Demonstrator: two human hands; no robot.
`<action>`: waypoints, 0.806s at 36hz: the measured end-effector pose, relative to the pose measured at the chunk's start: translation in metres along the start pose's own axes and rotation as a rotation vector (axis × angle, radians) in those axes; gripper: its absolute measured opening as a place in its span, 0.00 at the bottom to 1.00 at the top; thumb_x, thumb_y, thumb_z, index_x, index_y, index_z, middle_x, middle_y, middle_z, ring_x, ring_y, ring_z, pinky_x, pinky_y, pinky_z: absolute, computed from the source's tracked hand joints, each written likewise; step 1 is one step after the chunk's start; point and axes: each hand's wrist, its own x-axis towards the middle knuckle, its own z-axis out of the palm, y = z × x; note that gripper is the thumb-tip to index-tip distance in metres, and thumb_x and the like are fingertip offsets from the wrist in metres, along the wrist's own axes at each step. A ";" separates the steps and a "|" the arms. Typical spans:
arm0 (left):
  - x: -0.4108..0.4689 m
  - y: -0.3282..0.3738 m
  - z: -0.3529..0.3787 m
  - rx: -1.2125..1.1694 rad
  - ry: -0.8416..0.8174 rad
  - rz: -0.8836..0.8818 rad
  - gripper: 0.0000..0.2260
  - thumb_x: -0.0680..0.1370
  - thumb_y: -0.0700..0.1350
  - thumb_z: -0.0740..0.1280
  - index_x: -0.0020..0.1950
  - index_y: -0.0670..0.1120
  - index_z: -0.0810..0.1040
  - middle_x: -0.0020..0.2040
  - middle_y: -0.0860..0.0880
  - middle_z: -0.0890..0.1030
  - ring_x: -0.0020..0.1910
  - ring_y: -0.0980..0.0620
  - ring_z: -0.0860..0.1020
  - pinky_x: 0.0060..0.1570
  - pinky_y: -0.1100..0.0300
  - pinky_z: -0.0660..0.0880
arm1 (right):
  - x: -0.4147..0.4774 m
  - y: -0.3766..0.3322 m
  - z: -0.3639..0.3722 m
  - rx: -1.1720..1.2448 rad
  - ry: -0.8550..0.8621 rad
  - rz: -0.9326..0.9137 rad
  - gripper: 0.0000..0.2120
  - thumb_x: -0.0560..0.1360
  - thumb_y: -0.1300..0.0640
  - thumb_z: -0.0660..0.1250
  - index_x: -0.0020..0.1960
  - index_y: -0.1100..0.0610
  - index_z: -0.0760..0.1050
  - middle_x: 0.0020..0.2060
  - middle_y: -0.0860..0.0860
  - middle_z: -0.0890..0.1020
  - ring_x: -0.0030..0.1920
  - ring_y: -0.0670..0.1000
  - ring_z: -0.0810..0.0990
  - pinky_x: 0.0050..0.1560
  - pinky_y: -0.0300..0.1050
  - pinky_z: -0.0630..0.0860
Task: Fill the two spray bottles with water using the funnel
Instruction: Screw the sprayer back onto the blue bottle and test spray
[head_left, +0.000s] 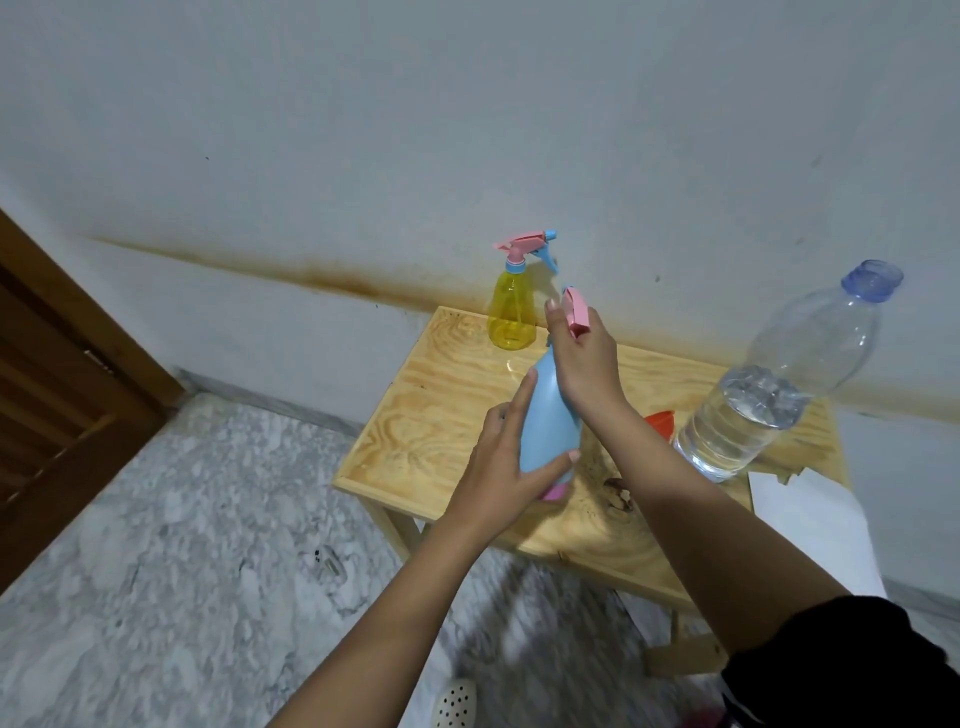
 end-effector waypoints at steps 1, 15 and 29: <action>0.000 -0.001 -0.004 -0.010 -0.044 0.000 0.38 0.74 0.58 0.68 0.73 0.69 0.44 0.64 0.54 0.65 0.58 0.60 0.70 0.54 0.67 0.70 | 0.000 0.000 0.000 0.004 0.000 -0.002 0.18 0.79 0.45 0.57 0.56 0.59 0.72 0.42 0.54 0.77 0.40 0.50 0.75 0.39 0.40 0.69; 0.030 -0.050 -0.055 0.544 -0.322 -0.390 0.21 0.79 0.56 0.61 0.66 0.43 0.73 0.63 0.43 0.75 0.60 0.46 0.74 0.55 0.55 0.71 | -0.025 0.041 0.005 -0.054 -0.205 0.147 0.15 0.79 0.50 0.59 0.55 0.61 0.73 0.42 0.57 0.77 0.40 0.52 0.73 0.39 0.46 0.66; 0.033 -0.099 -0.055 0.749 -0.538 -0.633 0.16 0.80 0.49 0.60 0.58 0.38 0.75 0.58 0.41 0.76 0.55 0.43 0.76 0.48 0.56 0.71 | -0.069 0.079 0.040 -0.141 -0.418 0.337 0.11 0.78 0.55 0.57 0.39 0.60 0.66 0.34 0.54 0.69 0.35 0.51 0.65 0.37 0.46 0.62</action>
